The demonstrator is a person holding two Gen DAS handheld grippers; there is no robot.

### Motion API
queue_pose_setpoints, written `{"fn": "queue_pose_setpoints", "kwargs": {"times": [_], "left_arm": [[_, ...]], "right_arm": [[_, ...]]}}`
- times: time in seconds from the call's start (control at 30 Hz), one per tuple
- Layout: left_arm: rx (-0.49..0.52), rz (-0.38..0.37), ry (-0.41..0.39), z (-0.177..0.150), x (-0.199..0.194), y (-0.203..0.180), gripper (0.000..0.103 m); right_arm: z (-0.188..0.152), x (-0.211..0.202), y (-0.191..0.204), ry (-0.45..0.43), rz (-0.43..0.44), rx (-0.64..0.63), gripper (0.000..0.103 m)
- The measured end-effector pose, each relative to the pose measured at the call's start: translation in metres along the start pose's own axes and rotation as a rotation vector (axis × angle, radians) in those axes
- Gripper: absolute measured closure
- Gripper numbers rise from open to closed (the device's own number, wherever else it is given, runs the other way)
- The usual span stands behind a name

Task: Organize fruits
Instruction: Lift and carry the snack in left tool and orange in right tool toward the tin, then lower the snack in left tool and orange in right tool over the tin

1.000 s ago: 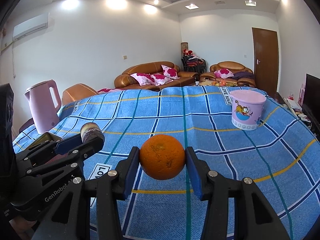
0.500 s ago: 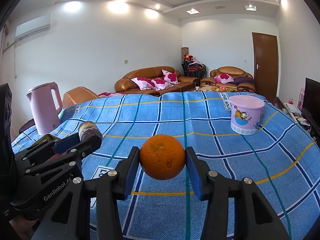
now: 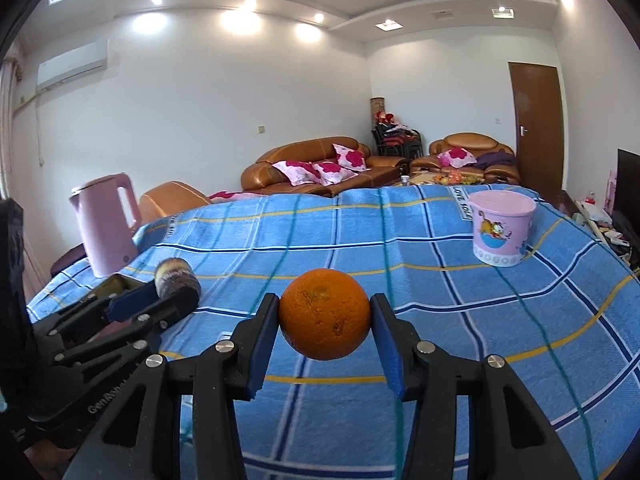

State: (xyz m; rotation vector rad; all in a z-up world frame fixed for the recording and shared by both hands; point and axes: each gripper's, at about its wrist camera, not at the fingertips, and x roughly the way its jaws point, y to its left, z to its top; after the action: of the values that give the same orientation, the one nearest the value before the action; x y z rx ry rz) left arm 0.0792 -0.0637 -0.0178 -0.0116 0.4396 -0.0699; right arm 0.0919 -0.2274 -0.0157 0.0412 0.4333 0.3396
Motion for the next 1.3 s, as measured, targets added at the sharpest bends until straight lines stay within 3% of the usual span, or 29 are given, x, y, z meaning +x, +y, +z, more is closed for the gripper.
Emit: {"fn": "queue_pose_setpoints", "kwargs": {"times": [0.57, 1.3], "left_arm": [[-0.048, 0.136, 0.007, 0.010, -0.059, 0.079, 0.066], [-0.113, 0.263, 0.090, -0.007, -0.065, 0.161, 0.066]], "right_arm": [[0.036, -0.030, 0.085, -0.026, 0.207, -0.029, 0.054], [0.042, 0.015, 0.179, 0.052, 0.357, -0.137, 0.054]]}}
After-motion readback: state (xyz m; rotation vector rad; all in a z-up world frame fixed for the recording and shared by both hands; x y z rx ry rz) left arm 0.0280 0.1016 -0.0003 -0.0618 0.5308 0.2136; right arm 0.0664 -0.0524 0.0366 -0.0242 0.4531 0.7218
